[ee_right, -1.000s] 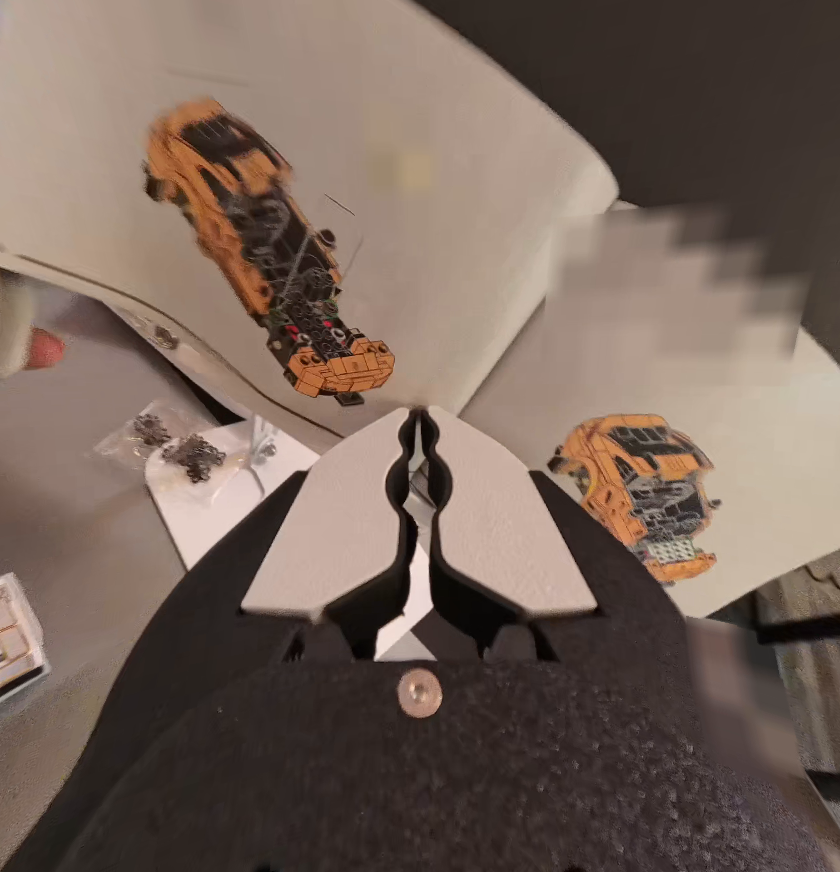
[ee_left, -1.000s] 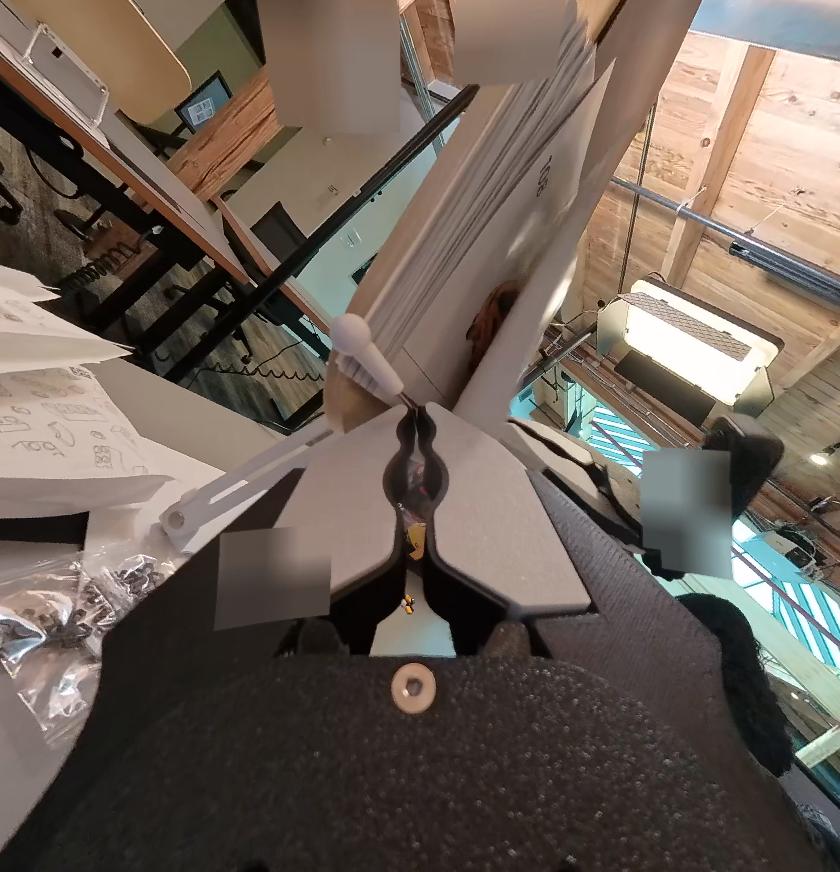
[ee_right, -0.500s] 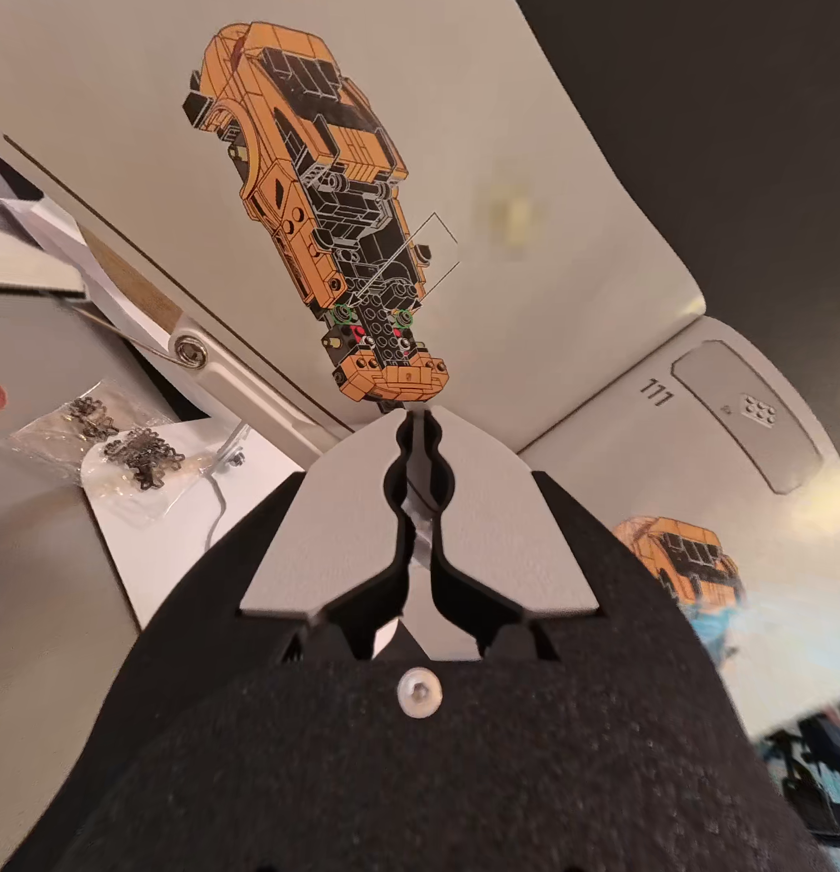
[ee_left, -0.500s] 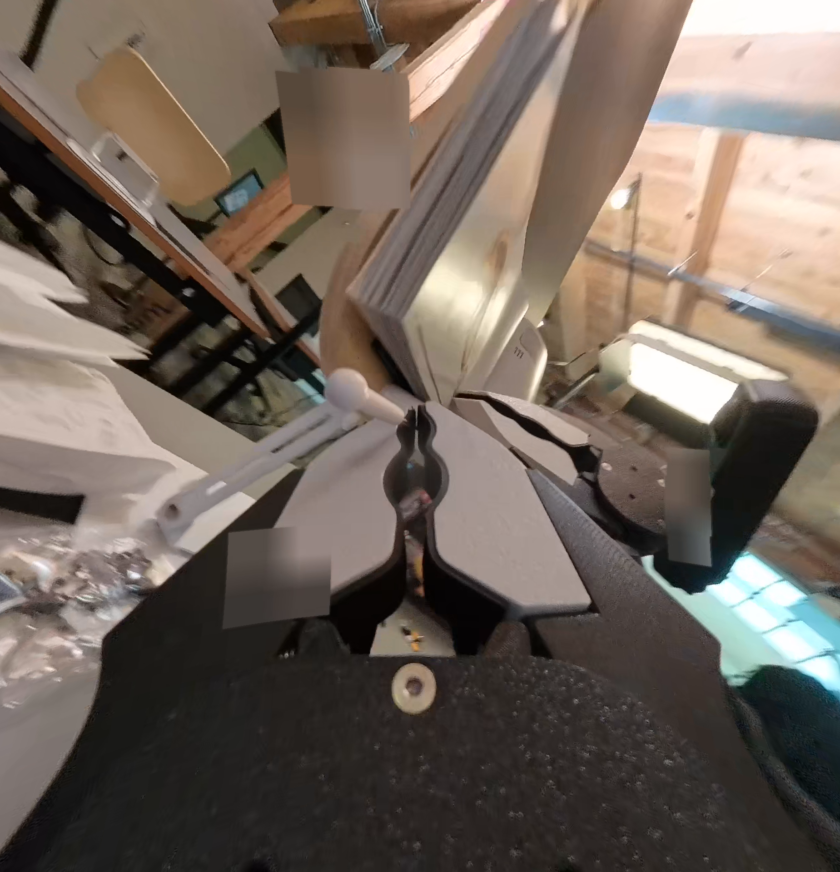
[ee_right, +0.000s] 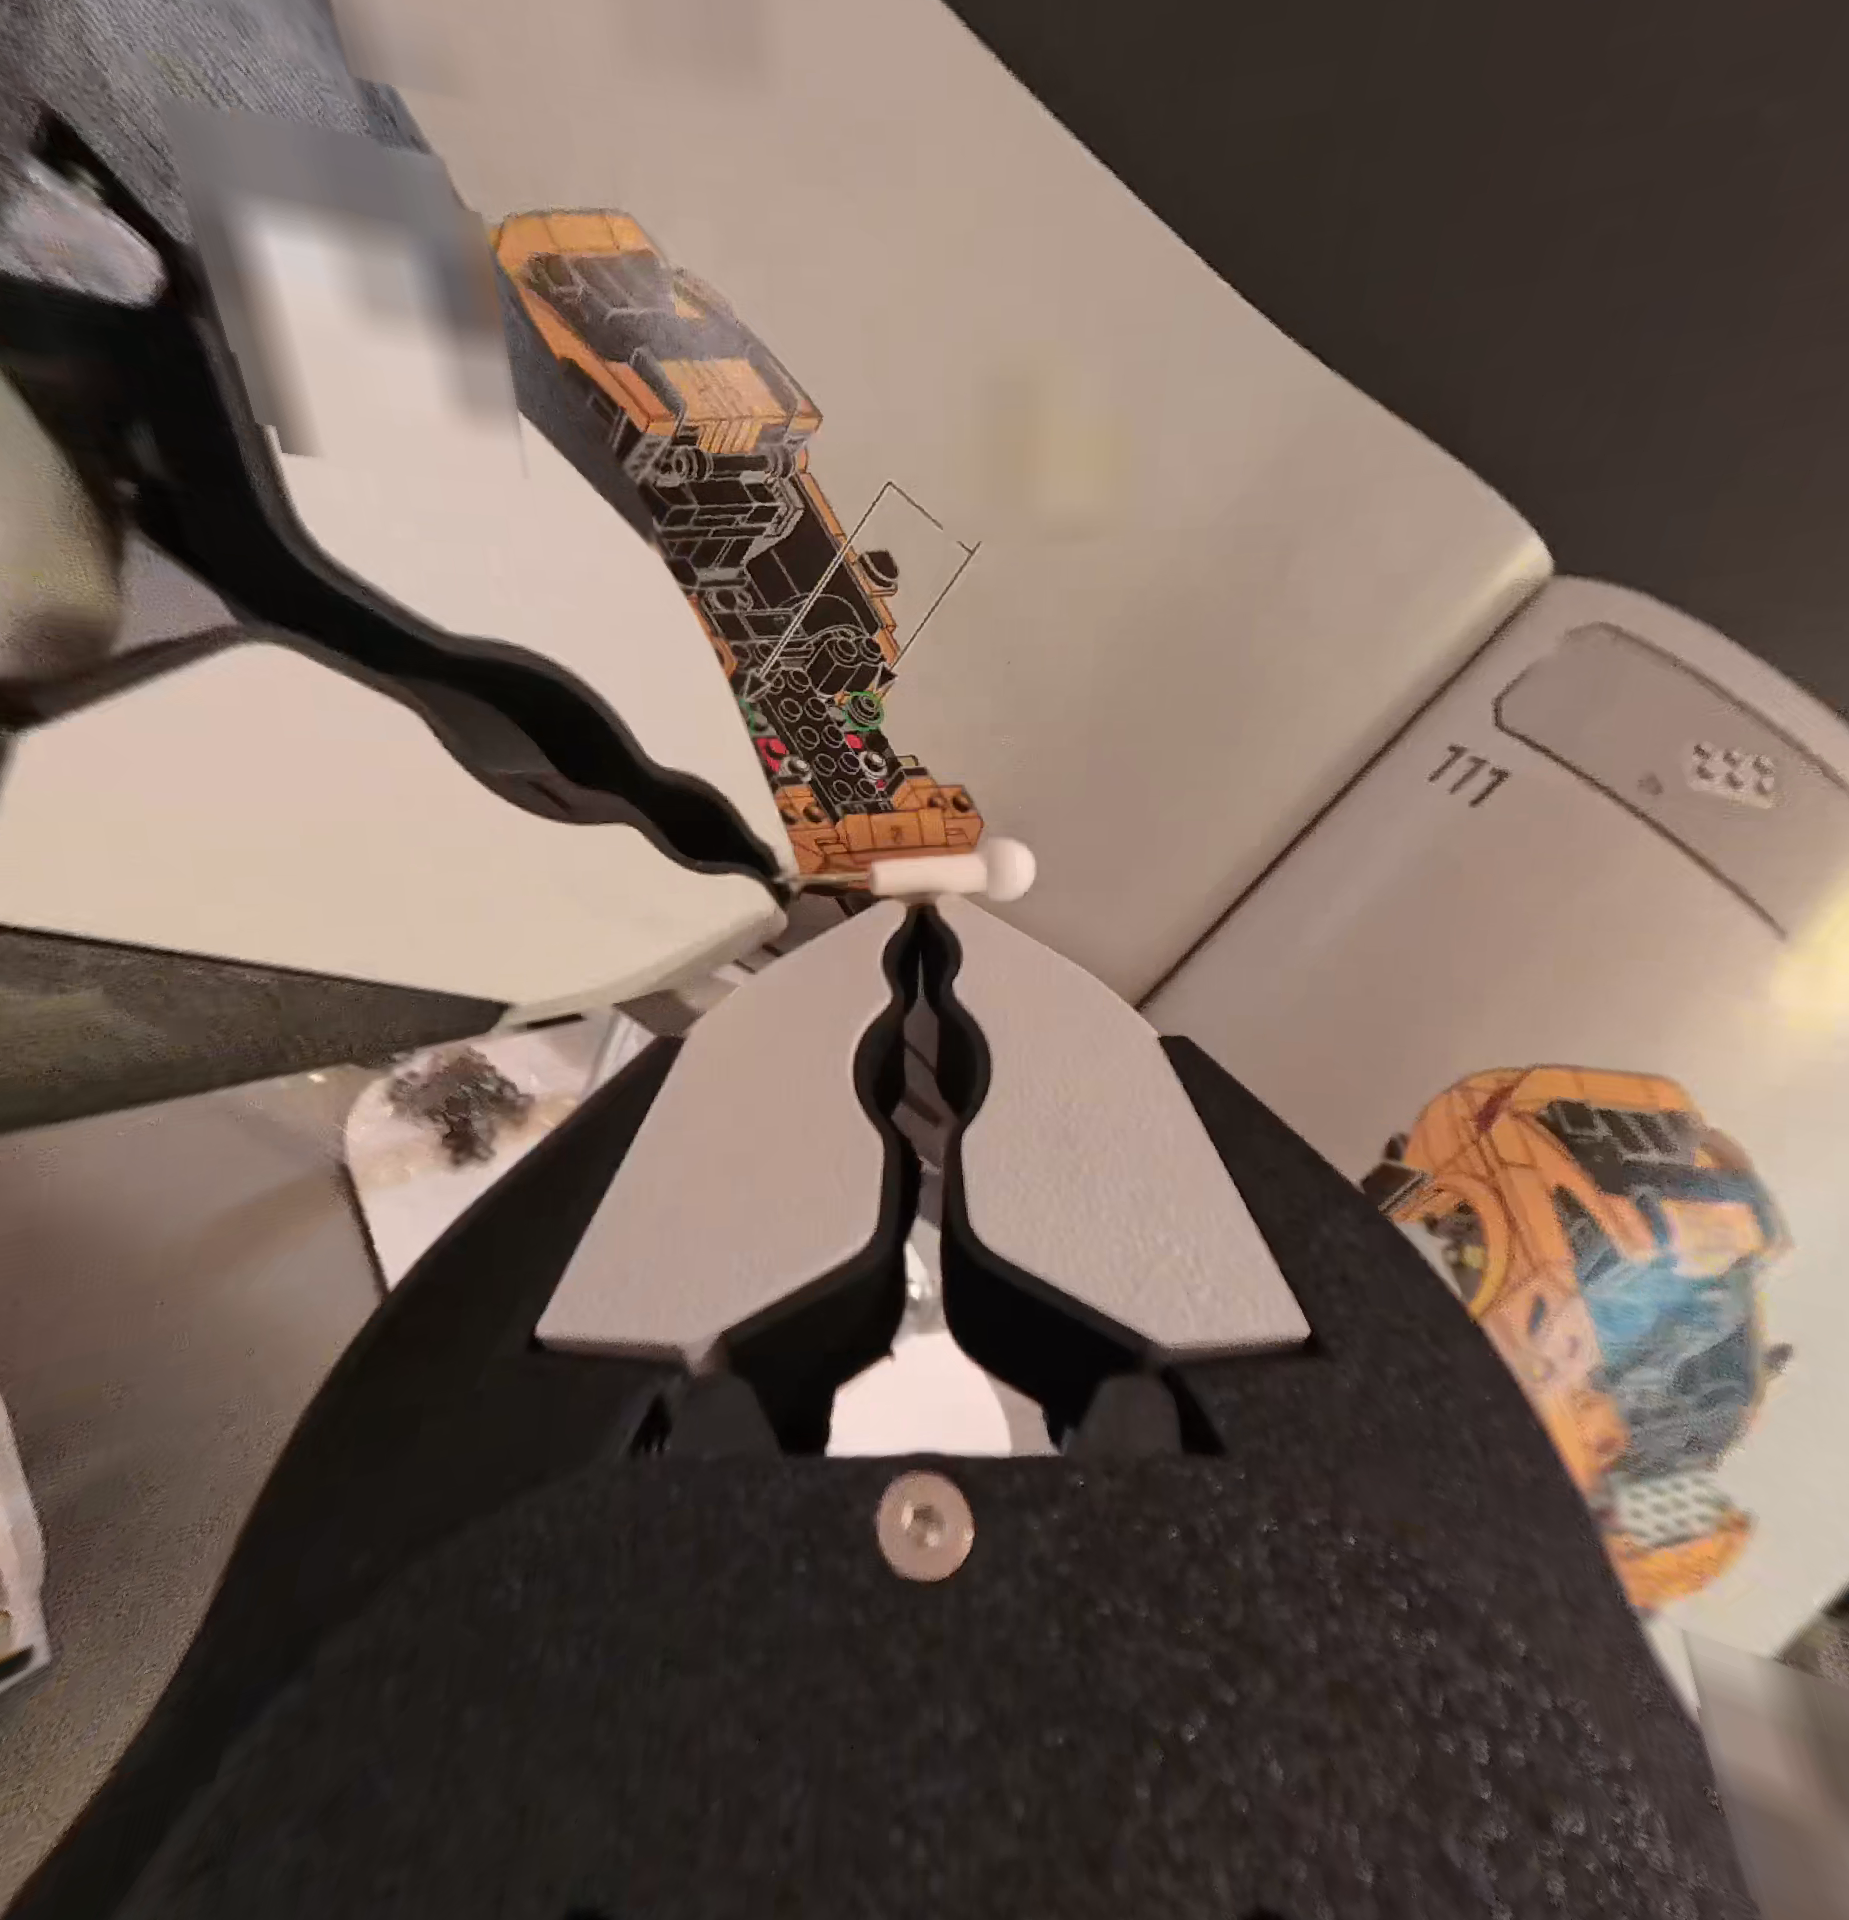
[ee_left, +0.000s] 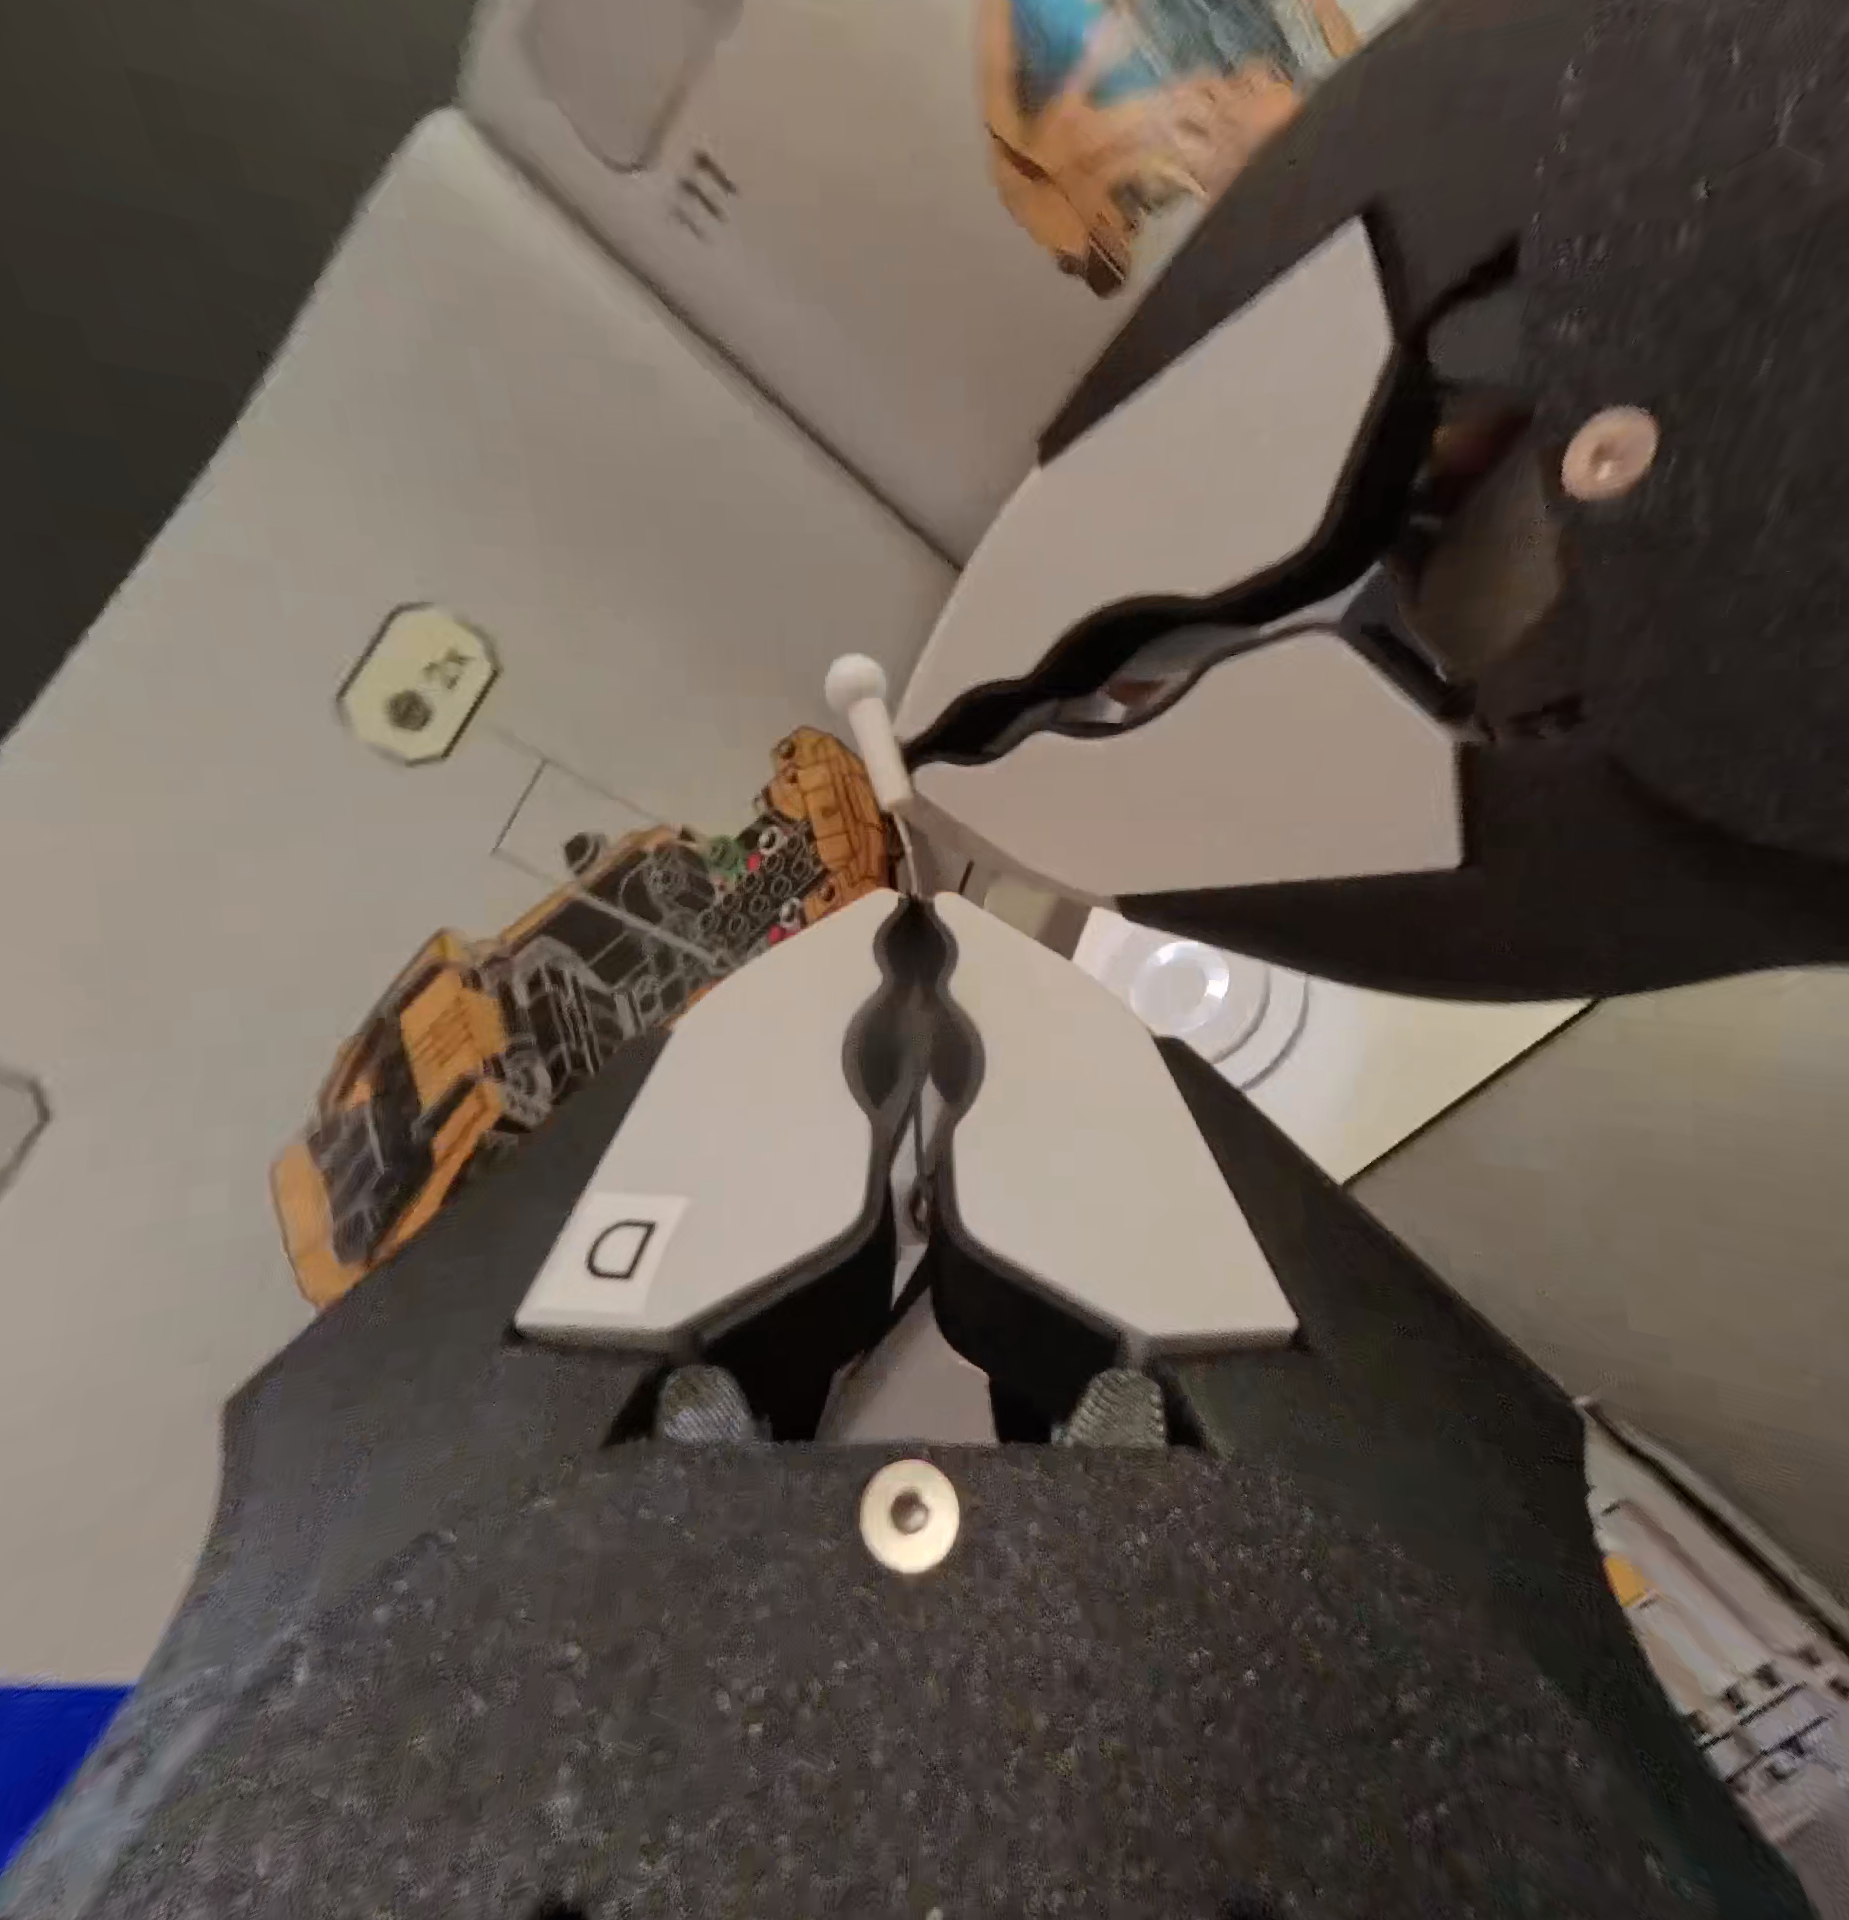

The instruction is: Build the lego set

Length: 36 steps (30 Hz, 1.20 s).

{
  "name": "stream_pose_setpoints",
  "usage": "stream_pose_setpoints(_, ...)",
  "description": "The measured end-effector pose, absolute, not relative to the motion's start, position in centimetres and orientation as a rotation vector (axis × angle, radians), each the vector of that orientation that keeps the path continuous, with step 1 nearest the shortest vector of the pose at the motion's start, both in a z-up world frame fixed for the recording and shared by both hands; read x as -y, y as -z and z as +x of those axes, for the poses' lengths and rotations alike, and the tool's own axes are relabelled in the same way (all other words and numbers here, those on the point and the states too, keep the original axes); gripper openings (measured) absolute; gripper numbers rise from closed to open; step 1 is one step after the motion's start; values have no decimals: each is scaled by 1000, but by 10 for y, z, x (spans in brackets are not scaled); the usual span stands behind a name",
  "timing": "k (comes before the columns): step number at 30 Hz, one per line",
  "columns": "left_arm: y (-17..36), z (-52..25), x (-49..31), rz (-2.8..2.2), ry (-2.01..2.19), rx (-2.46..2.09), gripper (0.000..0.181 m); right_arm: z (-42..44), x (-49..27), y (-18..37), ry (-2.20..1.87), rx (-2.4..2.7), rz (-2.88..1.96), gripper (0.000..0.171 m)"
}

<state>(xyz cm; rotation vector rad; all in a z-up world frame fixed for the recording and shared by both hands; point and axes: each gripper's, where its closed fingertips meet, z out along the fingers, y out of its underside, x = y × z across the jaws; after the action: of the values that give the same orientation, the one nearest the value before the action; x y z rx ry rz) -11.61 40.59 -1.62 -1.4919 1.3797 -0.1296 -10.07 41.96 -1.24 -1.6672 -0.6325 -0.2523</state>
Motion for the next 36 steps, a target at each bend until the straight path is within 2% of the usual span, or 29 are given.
stream_pose_setpoints(9, 29, -120, -402, -1511, 104, -1613, 2, -98, -409, 12, 14, 588, -1654, 5)
stream_pose_setpoints(23, 34, -119, -399, -1547, 64, -1612, 0, -23, -398, 17, 84, 612, -1655, 0)
stream_pose_setpoints(28, 34, -123, -391, -1557, 95, -1581, 11, -18, -396, 17, 97, 600, -1645, 0)
stream_pose_setpoints(30, 30, -129, -388, -1578, 149, -1518, 10, -5, -395, 7, 141, 565, -1620, 0)
stream_pose_setpoints(31, 29, -133, -389, -1596, 160, -1486, 9, 5, -395, 2, 156, 536, -1612, 5)
stream_pose_setpoints(36, 34, -146, -397, -1636, 222, -1413, 11, 62, -408, -15, 125, 391, -1675, 81)
